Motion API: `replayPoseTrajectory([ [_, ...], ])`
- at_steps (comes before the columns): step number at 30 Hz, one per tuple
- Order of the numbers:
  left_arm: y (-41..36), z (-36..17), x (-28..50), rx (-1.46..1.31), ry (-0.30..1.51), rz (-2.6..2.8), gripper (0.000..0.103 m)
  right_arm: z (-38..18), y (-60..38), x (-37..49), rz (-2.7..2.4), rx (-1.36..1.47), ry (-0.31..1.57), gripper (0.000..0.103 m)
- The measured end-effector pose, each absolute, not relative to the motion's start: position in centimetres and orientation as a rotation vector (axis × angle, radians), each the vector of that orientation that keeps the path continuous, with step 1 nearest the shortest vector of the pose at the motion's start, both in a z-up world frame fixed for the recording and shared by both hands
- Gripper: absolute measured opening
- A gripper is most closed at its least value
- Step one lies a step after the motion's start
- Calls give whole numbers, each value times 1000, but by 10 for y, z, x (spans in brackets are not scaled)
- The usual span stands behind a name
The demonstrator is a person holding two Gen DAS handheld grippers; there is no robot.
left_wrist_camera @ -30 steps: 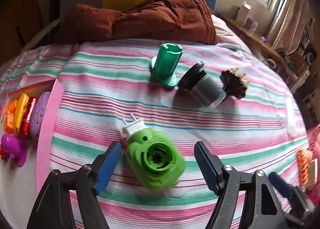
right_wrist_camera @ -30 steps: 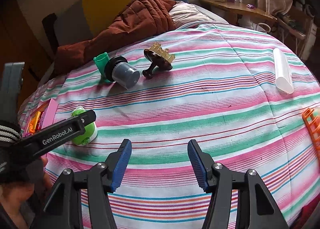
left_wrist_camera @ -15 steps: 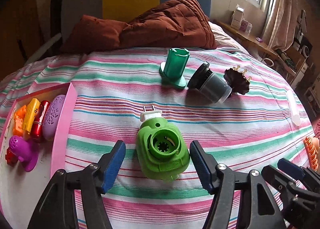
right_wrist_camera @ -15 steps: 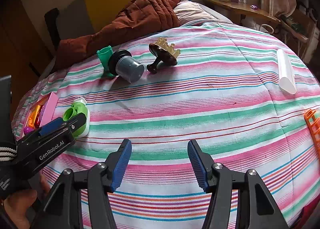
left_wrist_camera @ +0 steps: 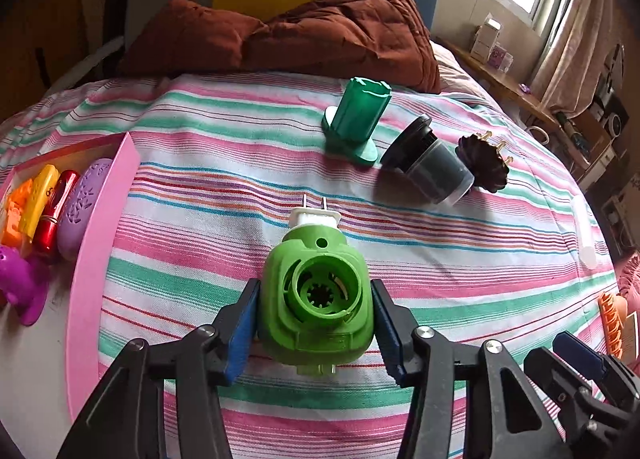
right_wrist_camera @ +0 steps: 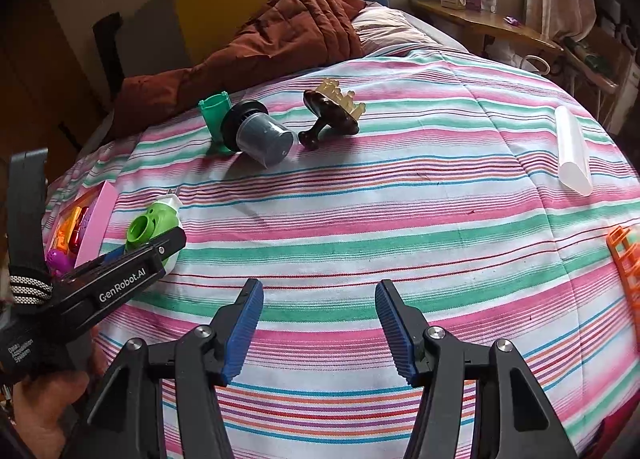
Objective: Organize rigid objects
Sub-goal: 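Grasp the green-white plug device with the left gripper, then carry the green plug device into the tray beside the red puzzle piece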
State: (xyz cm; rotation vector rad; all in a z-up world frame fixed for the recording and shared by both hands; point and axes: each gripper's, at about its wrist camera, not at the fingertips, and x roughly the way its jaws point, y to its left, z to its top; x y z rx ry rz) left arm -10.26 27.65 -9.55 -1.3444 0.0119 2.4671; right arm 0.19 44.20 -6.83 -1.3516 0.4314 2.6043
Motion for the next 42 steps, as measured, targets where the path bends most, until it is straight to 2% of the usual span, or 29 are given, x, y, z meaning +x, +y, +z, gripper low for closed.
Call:
replayPoseTrajectory([
  [5, 283, -96, -96, -1317, 123, 2477, 53, -70, 441, 1, 2603, -1356, 424, 59],
  [14, 267, -91, -89, -1314, 22, 2425, 53, -73, 439, 1, 2605, -1368, 408, 59],
  [26, 245, -58, -48, -1206, 7, 2346, 53, -79, 429, 1, 2653, -1373, 398, 59],
  [35, 185, -35, -38, -1154, -35, 2394, 53, -89, 420, 1, 2662, -1404, 355, 59],
  [42, 130, -43, -40, -1199, -85, 2473, 53, -90, 416, 4, 2685, -1378, 344, 59],
])
